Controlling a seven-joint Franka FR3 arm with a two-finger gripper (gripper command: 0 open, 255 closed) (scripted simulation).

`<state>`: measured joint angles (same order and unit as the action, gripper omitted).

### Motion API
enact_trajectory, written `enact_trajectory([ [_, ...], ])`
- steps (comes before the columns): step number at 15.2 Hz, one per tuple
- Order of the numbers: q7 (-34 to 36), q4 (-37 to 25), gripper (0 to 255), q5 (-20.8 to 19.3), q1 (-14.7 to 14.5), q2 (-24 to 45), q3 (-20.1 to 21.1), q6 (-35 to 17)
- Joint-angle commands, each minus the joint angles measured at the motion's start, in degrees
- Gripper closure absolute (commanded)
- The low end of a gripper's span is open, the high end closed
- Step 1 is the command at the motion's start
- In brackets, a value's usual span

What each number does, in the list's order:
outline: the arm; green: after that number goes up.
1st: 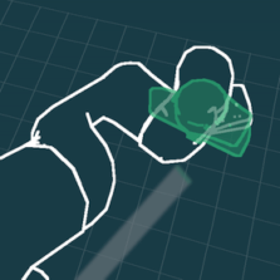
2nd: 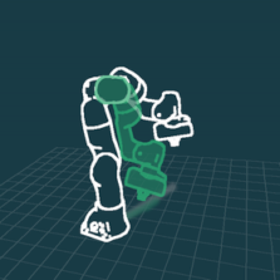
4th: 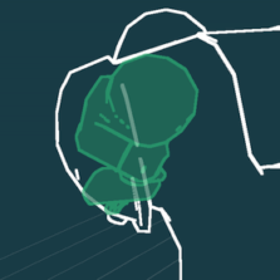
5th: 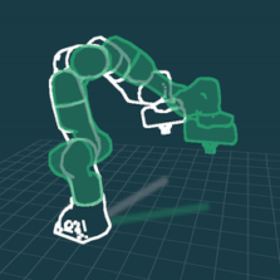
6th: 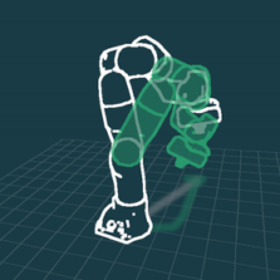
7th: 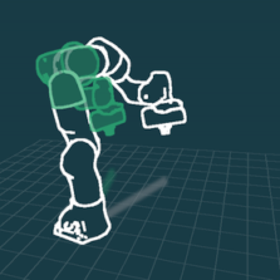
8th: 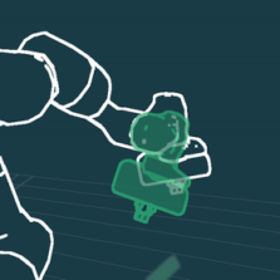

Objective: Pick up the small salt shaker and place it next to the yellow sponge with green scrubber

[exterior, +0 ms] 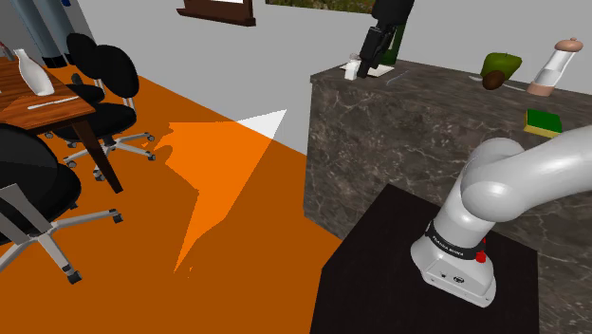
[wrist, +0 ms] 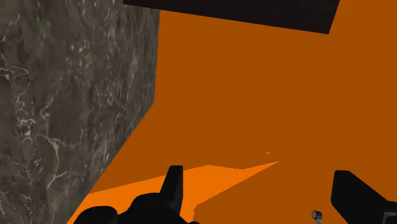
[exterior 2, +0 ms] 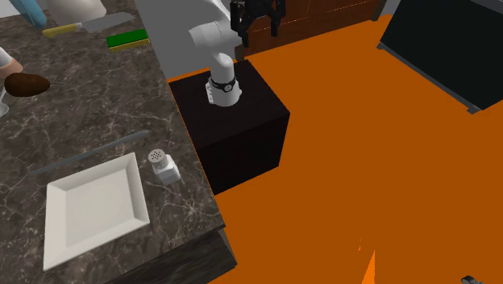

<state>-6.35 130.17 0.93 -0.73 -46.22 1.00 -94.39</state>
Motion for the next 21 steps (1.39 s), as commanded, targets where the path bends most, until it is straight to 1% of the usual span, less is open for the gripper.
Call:
enact_trajectory([
  [1, 0.00, 0.00, 0, 0.00, 0.00, 0.00, 0.00, 0.00],
  [7, -6.71, -0.86, 0, -2.80, 1.92, 5.19, -6.81, -5.85],
  [12, -12.30, -3.40, 0, -3.89, 2.92, 11.02, -12.50, -10.46],
  [17, -18.16, -7.62, 0, -3.39, 3.28, 18.05, -18.27, -14.47],
  [21, -23.27, -12.22, 0, -1.49, 3.20, 24.51, -22.96, -17.01],
])
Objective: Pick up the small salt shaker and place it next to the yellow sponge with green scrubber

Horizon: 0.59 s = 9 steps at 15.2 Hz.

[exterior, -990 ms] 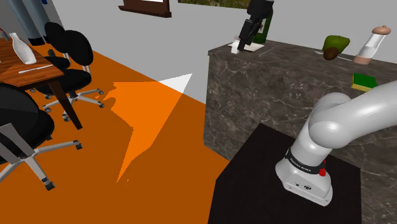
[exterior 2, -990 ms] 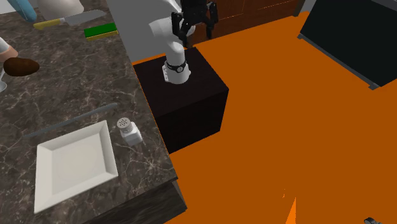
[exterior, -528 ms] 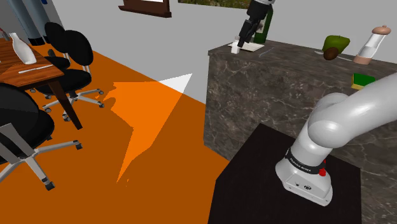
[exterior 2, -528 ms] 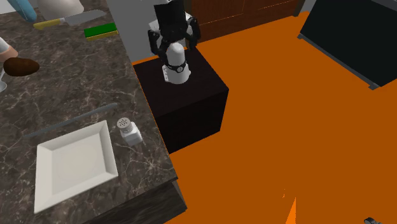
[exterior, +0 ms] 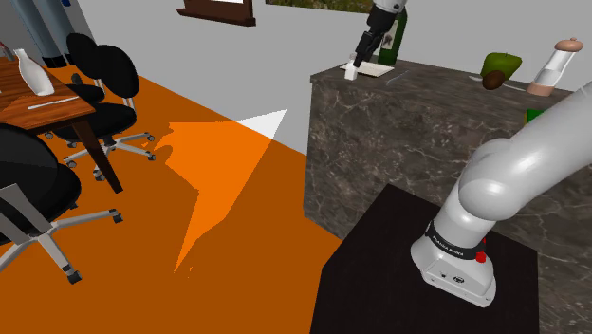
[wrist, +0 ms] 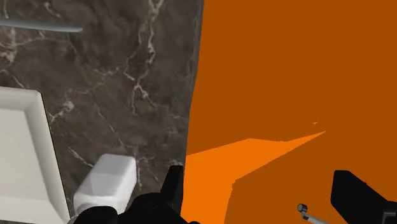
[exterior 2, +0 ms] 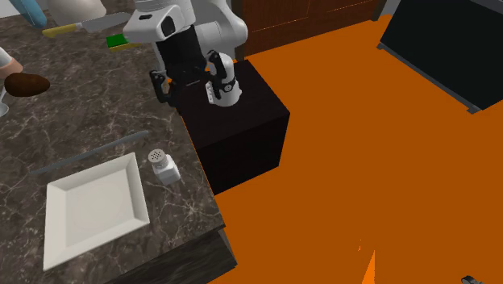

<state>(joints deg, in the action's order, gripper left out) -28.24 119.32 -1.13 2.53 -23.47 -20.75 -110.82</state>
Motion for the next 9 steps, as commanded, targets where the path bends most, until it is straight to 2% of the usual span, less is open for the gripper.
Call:
enact_trajectory([
  [1, -2.74, -2.70, 0, 1.30, -0.10, 3.51, -2.39, -1.09],
  [5, -8.58, -8.76, 0, 5.39, -0.18, 11.07, -7.08, -2.48],
  [9, -15.01, -16.19, 0, 11.54, 0.60, 19.75, -11.31, -2.52],
])
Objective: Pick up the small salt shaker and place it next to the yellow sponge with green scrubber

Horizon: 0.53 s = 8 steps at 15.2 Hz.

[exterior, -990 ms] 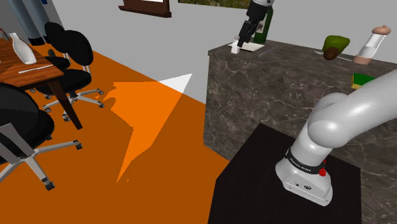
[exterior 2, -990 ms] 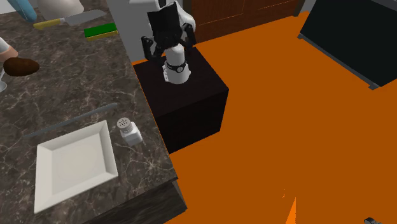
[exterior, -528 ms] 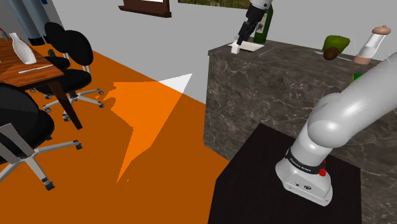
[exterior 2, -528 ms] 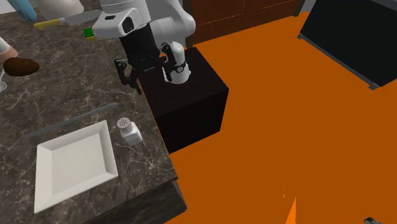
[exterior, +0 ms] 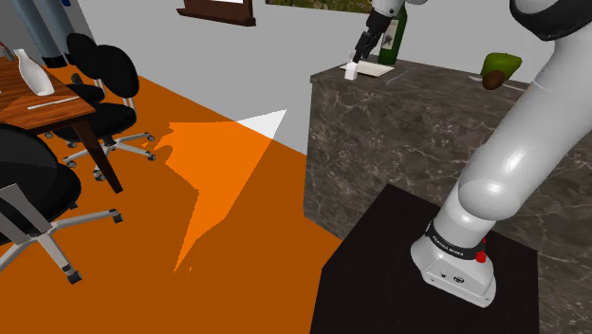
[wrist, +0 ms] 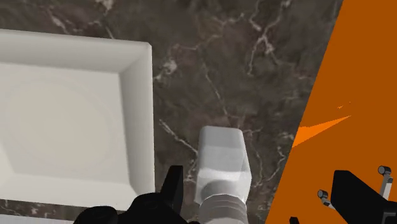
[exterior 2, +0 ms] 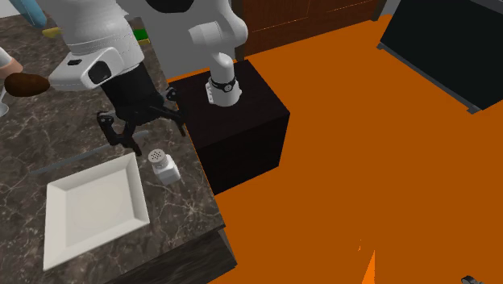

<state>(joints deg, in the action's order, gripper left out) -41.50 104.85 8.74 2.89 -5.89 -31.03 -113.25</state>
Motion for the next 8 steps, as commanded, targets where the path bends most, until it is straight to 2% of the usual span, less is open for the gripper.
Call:
enact_trajectory([
  [1, -2.47, -2.64, 0, 2.48, 0.50, 3.21, -1.36, 0.01],
  [8, -3.45, 0.57, 0, 3.96, 0.34, 5.09, -1.15, -4.71],
])
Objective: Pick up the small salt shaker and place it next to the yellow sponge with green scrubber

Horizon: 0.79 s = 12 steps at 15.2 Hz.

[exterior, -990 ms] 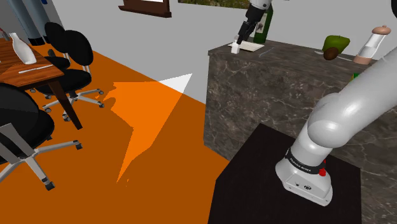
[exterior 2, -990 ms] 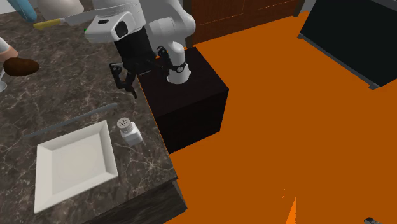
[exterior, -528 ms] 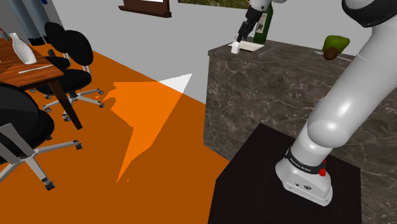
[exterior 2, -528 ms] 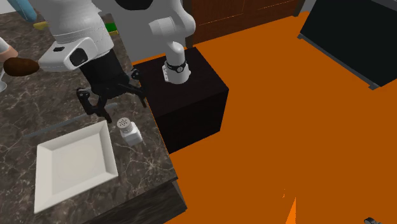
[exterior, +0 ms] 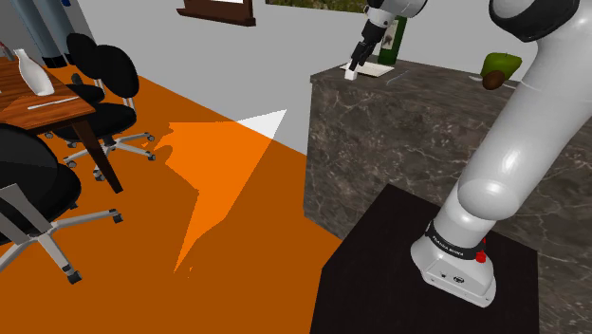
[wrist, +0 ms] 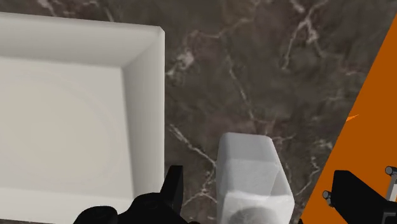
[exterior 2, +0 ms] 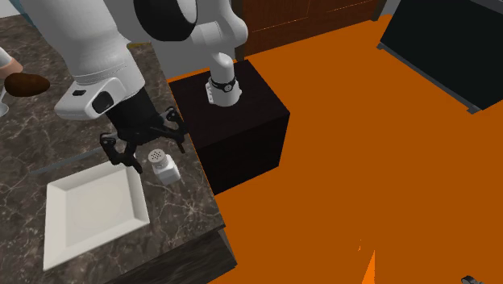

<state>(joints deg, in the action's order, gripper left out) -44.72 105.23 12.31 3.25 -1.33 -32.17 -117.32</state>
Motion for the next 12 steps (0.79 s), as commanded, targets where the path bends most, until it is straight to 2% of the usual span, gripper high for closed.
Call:
enact_trajectory([
  [1, -0.32, 0.43, 0, 0.53, -0.03, 0.71, 0.01, -1.02],
  [8, -0.31, 0.43, 0, 0.52, -0.03, 0.70, 0.01, -1.02],
  [9, -0.31, 0.43, 255, 0.52, -0.03, 0.70, 0.01, -1.02],
  [12, -0.32, 0.42, 255, 0.53, -0.03, 0.72, 0.01, -1.02],
])
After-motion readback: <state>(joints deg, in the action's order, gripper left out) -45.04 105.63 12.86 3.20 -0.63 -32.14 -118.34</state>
